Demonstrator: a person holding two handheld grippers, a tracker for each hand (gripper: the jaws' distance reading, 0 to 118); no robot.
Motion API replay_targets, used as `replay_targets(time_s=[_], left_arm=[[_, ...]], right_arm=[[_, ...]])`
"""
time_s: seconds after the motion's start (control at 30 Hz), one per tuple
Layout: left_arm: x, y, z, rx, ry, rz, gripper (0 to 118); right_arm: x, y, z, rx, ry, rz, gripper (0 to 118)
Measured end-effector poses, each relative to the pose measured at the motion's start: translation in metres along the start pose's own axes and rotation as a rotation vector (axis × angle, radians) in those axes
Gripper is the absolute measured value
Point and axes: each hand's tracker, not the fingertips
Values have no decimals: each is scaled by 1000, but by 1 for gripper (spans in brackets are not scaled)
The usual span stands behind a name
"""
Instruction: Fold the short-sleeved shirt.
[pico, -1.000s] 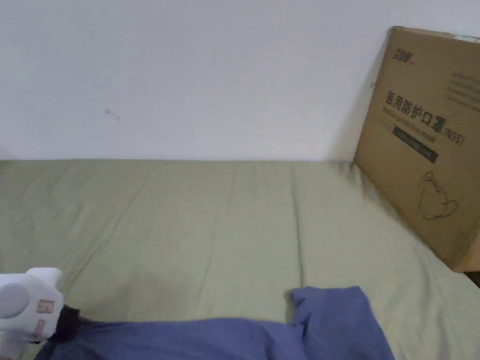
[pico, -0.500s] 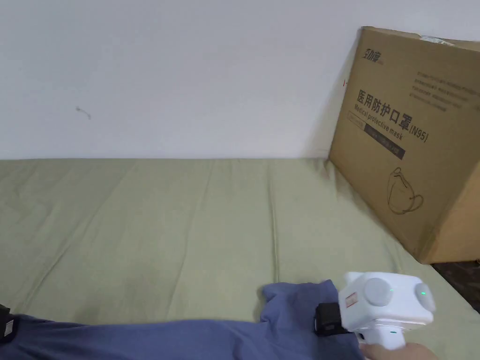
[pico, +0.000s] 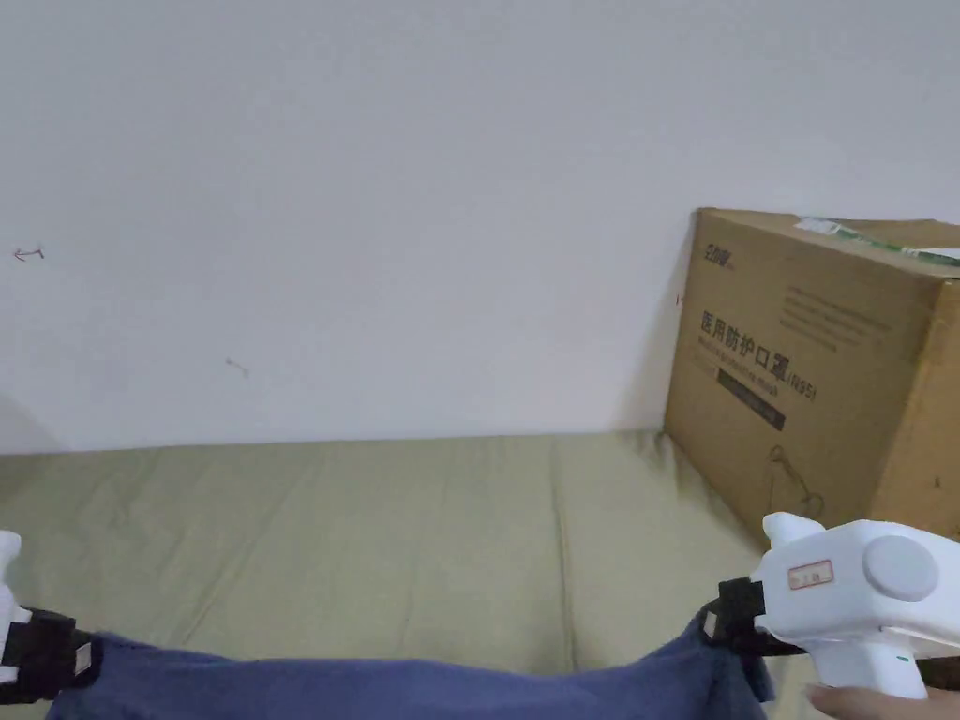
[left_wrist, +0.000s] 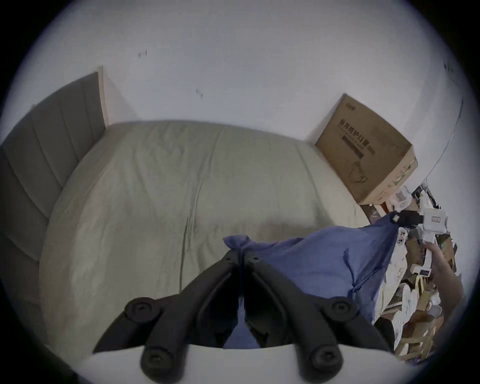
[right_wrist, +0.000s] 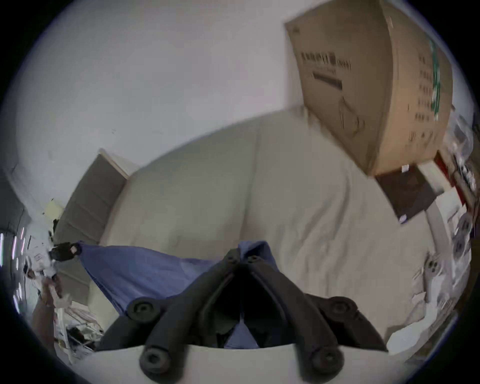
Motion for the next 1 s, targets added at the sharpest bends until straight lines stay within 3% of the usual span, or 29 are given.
replay_targets(time_s=[0.1, 0.27, 0.43, 0.67, 1.0], left_arm=[[11, 12, 38, 78, 19, -49, 1], [24, 38, 99, 214, 5, -59, 1], [36, 73, 138, 333, 30, -94, 1], [48, 126, 142, 411, 90, -116, 1], [54, 215, 76, 524, 196, -119, 1]], right_arm=[[-20, 15, 56, 139, 14, 73, 0], [-43, 46, 127, 277, 40, 114, 0], [-81, 86, 176, 396, -56, 183, 0], [-124, 161, 190, 488, -112, 234, 0], [-158, 262, 150, 627, -251, 291, 0]])
